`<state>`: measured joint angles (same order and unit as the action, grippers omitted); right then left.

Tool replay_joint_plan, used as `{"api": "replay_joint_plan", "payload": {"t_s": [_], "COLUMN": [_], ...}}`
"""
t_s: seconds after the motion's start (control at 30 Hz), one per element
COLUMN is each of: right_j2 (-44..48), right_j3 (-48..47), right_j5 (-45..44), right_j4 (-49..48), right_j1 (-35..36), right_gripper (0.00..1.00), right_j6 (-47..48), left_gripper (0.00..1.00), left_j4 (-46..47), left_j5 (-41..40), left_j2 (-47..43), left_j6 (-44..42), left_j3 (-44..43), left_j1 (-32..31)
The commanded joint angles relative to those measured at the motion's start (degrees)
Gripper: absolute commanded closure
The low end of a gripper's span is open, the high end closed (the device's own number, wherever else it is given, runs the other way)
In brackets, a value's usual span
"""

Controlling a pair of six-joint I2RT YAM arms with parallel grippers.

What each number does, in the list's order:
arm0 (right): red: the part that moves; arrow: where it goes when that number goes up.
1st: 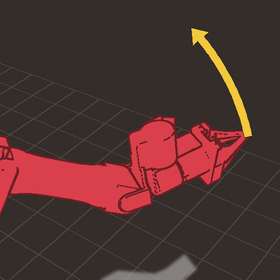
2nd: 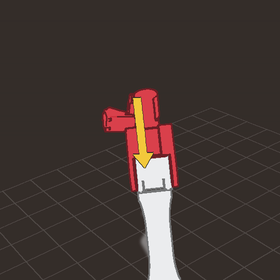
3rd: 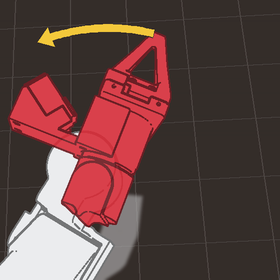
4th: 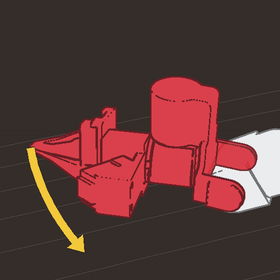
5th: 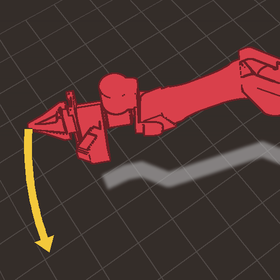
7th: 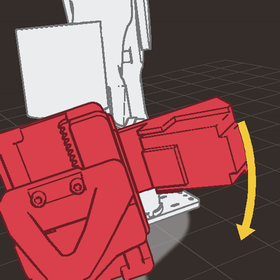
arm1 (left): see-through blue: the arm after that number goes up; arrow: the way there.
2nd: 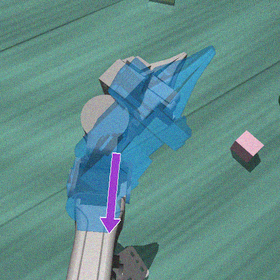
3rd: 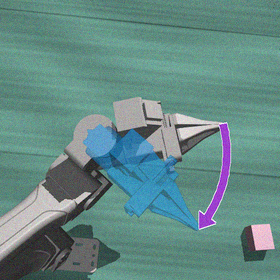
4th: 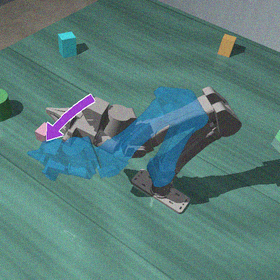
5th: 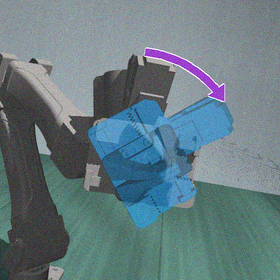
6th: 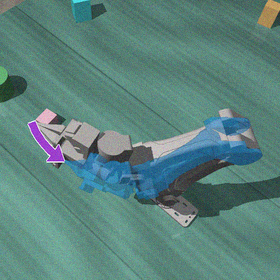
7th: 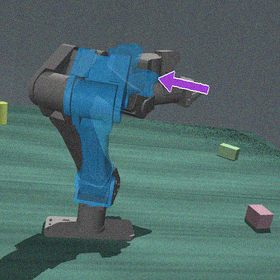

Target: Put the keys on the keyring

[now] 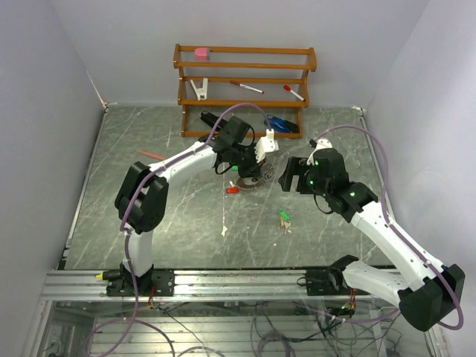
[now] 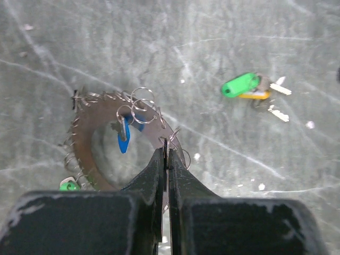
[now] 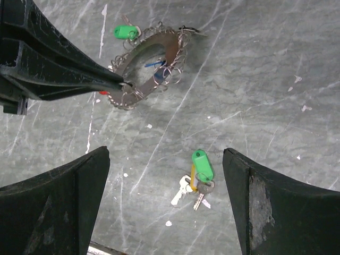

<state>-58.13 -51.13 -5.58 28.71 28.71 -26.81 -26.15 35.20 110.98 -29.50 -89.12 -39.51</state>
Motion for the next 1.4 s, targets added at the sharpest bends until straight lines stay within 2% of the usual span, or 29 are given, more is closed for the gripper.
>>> {"api": "replay_joint_plan", "payload": {"t_s": [0.0,0.23,0.6,0.7,0.8,0.9,0.97,1.1,1.2,1.3,1.37], "right_j2": [1.32,1.61,2.39,2.81,2.94,3.5,3.95,3.57,2.3,-0.34,-1.77], "right_j3": [-0.84,-0.84,-0.6,-1.08,-1.83,-2.81,-3.93,-6.06,-8.7,-9.57,-9.76], "right_j5": [-1.0,-2.5,-4.26,-6.22,-7.92,-7.66,-6.98,-12.6,-19.1,-21.02,-21.4], "right_j4": [2.2,3.86,5.77,7.38,9.31,10.83,11.34,13.67,16.35,18.47,18.76], "right_j1": [-0.15,-0.22,-1.65,-1.72,-1.73,-2.09,-2.25,-2.26,-2.25,-2.25,-2.25], "right_gripper": [0.13,0.13,0.13,0.12,0.11,0.01,0.0,0.0,0.0,0.0,0.0], "right_j6": [-0.86,-1.9,-3.13,-4.2,-4.86,-5.75,-5.93,-9.67,-15.84,-17.89,-18.37], "left_gripper": [0.93,0.93,0.92,0.8,0.74,0.66,0.56,0.4,0.09,0.05,0.01], "left_j4": [1.54,3.02,4.15,3.64,3.15,3.64,3.59,3.77,4.98,6.62,6.97], "left_j5": [6.9,6.99,3.78,0.05,-1.57,-2.4,-3.82,-6.77,-7.07,-8.11,-8.55], "left_j2": [-2.18,-3.98,-4.56,-4.88,-6.58,-8.71,-9.82,-11.77,-13.18,-15.24,-16.4], "left_j6": [6.33,10.93,11.46,11.22,11.26,12.32,12.33,13.98,16.87,18.76,18.66], "left_j3": [0.61,3.45,8.97,9.11,9.18,9.4,9.28,8.12,6.87,7.04,7.69], "left_j1": [-1.63,-6.46,-12.24,-12.23,-11.89,-10.64,-8.88,-1.72,5.94,11.47,12.96]}}
